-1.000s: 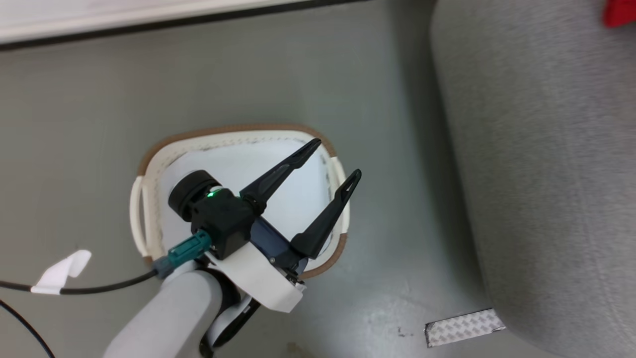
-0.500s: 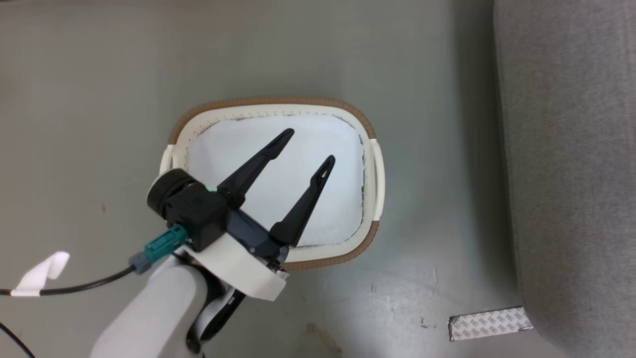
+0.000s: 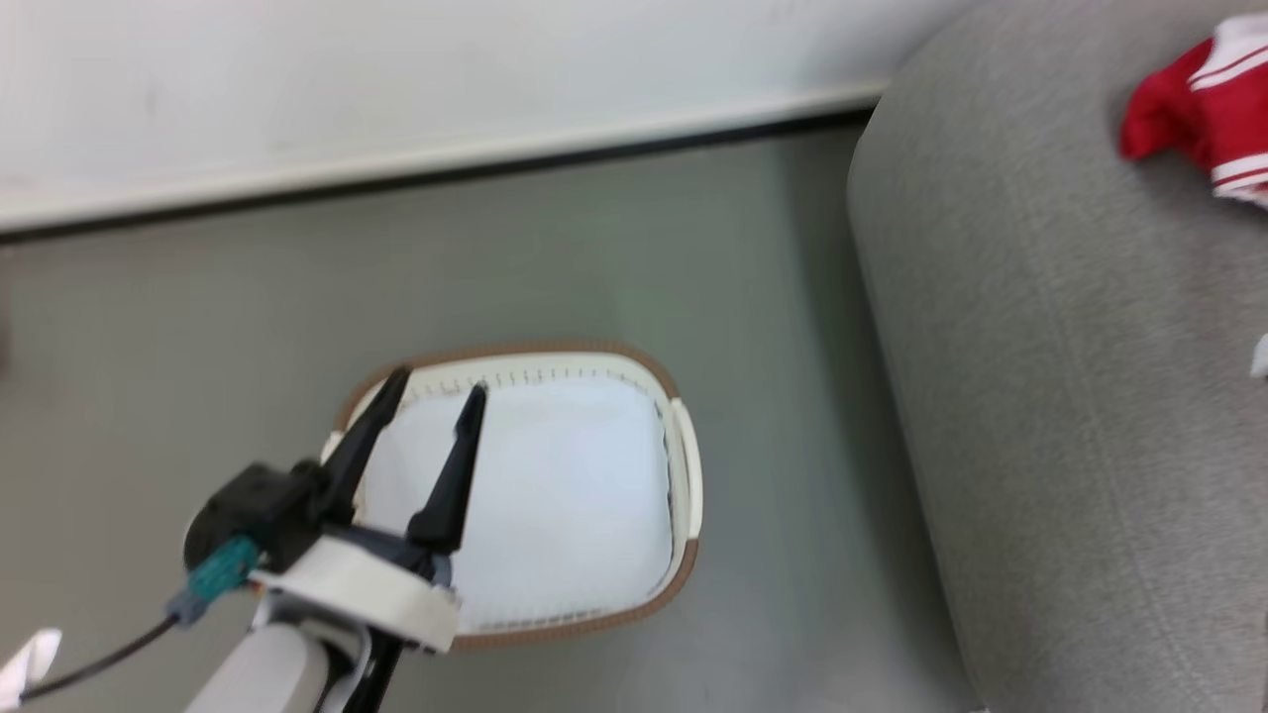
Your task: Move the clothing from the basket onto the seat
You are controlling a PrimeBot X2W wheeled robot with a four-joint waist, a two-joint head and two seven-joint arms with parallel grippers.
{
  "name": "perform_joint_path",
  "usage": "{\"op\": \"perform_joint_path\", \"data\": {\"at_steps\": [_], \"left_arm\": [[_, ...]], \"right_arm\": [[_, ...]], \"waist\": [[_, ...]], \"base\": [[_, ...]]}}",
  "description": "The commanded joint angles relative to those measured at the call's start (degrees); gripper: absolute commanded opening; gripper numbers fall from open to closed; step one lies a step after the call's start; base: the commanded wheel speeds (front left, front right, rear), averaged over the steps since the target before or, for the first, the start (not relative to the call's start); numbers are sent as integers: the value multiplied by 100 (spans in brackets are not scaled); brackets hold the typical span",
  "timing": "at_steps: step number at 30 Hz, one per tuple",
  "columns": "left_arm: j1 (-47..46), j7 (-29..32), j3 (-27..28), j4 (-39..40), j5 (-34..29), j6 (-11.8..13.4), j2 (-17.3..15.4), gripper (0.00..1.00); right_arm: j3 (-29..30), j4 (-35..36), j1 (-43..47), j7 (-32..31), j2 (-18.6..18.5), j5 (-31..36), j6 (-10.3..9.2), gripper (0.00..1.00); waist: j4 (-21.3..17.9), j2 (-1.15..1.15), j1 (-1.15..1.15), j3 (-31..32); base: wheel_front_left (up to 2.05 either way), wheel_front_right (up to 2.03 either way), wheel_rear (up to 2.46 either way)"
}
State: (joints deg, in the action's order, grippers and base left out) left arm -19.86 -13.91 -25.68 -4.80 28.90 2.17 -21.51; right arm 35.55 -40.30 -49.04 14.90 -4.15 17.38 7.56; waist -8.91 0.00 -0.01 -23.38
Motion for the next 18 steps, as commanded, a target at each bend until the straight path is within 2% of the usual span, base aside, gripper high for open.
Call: {"op": "perform_joint_path", "data": {"at_steps": [1, 11, 18], "left_arm": [[280, -58, 110, -82, 55, 95, -13, 100], [1400, -122, 856, -345, 67, 321, 219, 100], [2034, -122, 1449, -436, -280, 180, 615, 100]], "right_arm": [[-250, 315, 334, 31, 0, -239, -15, 100], [-1657, 1890, 2445, 30, 116, -1414, -15, 100], [-2860, 2432, 3707, 31, 114, -2136, -15, 100]], "waist": [[-167, 0, 1, 743], [10, 0, 1, 1742], [223, 0, 1, 2165]], "base": [[0, 0, 0], [0, 0, 0], [0, 0, 0]]}}
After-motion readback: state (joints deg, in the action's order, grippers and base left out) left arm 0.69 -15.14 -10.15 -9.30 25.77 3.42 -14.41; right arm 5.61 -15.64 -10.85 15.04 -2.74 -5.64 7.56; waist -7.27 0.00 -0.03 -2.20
